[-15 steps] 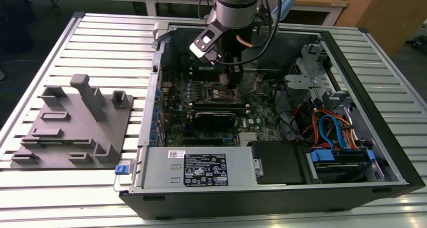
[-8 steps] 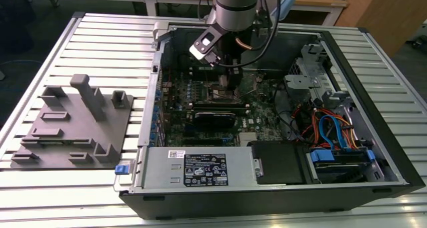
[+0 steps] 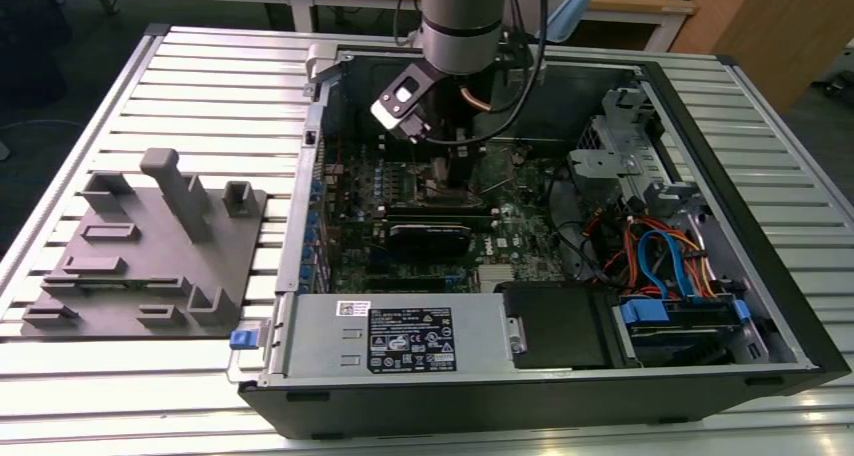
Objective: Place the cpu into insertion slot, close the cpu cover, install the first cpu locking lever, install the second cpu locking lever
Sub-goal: 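Place the cpu into insertion slot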
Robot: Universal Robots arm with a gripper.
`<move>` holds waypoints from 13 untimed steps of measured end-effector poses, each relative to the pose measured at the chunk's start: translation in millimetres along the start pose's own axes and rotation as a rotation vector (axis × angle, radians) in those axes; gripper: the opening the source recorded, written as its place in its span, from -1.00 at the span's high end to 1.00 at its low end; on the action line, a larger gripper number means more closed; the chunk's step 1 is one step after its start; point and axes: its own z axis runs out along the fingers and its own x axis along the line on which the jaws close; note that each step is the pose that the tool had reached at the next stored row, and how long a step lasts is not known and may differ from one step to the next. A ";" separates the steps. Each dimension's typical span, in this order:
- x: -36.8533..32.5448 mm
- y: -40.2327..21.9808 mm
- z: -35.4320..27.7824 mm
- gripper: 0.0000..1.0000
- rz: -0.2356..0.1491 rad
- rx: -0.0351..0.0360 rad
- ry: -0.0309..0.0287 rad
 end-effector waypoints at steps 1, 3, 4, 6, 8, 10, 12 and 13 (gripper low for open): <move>0.0 -0.1 1.6 -0.08 0.005 -0.0001 -0.0004; -0.1 -0.5 5.0 -0.08 0.010 -0.0003 -0.0009; -0.2 -0.6 6.8 -0.08 0.012 -0.0003 -0.0011; -0.2 -0.9 9.9 -0.08 0.013 -0.0003 -0.0011; -0.3 -1.2 12.6 -0.08 0.013 -0.0004 0.0001; -0.3 -1.4 15.0 -0.08 0.013 -0.0004 0.0013; -0.4 -1.5 16.1 -0.08 0.013 -0.0004 0.0019; -0.4 -1.7 16.2 -0.08 0.013 -0.0002 0.0017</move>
